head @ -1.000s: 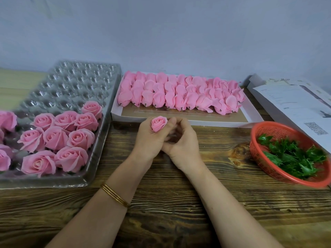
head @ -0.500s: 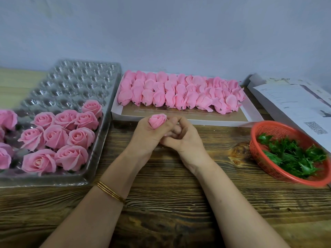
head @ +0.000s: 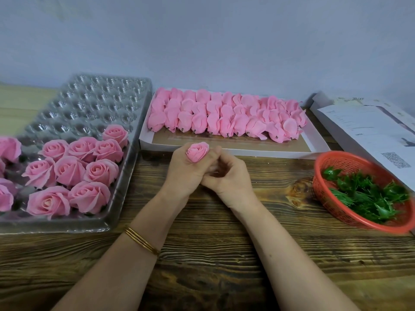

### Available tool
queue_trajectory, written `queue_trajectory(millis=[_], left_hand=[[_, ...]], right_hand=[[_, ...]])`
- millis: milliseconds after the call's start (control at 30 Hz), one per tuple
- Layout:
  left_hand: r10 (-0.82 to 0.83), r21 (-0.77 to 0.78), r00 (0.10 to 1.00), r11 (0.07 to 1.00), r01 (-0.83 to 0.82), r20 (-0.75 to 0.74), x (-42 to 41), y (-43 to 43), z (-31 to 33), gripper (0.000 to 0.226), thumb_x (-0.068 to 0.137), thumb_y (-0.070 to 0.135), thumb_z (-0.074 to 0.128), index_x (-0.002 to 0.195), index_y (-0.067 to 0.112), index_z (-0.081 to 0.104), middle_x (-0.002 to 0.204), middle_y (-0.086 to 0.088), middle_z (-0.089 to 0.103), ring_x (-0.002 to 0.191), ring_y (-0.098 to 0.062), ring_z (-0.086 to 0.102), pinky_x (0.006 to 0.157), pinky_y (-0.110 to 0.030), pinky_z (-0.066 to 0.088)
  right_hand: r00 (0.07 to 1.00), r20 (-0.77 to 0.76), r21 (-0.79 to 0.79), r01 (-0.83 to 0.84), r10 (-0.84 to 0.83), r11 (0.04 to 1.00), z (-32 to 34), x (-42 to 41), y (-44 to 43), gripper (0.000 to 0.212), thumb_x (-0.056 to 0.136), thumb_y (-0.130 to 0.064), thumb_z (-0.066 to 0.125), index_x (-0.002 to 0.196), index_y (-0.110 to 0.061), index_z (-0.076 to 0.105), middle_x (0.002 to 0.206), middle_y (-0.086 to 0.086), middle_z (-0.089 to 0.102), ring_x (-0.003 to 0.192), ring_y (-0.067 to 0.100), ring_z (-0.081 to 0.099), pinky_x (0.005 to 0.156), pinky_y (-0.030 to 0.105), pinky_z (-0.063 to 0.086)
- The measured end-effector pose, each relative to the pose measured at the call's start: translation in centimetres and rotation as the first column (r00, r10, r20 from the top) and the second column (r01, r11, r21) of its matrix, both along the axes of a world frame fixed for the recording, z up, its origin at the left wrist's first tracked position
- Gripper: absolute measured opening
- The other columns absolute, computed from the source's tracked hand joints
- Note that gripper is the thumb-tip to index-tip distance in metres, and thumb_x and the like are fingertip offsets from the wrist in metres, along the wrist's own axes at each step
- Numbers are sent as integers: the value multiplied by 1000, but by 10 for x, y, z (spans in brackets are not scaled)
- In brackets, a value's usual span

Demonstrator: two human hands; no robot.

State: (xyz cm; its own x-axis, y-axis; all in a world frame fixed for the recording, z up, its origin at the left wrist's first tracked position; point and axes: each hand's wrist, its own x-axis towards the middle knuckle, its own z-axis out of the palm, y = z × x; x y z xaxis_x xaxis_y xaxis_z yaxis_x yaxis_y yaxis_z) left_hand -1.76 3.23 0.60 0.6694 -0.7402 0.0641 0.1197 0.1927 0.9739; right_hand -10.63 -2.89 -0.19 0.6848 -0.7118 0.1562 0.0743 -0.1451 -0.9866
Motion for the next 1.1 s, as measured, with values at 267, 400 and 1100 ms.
queue_trajectory(millis=[267,400,1100], left_hand=[[-97,-9,995,995,97,-18,4,3,5,11,75,18,78,76,11,69,64,1,69,61,-10,67,57,-20,53],[-109,17,994,994,108,16,3,4,6,25,65,33,78,78,13,70,67,0,69,65,-12,67,61,-24,55],[-325,32,943,944,328,-76,15,12,10,35,73,31,84,95,7,72,87,-12,65,83,-25,59,75,-36,50]], right_hand=[[987,54,137,-160,154,978,-2,-1,-4,44,75,18,66,117,5,66,83,10,70,80,17,64,79,24,56],[981,73,220,-193,181,956,-2,-1,-4,38,68,5,66,104,-7,72,85,11,70,86,21,64,87,35,52],[953,154,475,-303,261,826,9,-7,-8,21,91,12,52,85,1,69,67,8,66,65,12,65,65,20,56]])
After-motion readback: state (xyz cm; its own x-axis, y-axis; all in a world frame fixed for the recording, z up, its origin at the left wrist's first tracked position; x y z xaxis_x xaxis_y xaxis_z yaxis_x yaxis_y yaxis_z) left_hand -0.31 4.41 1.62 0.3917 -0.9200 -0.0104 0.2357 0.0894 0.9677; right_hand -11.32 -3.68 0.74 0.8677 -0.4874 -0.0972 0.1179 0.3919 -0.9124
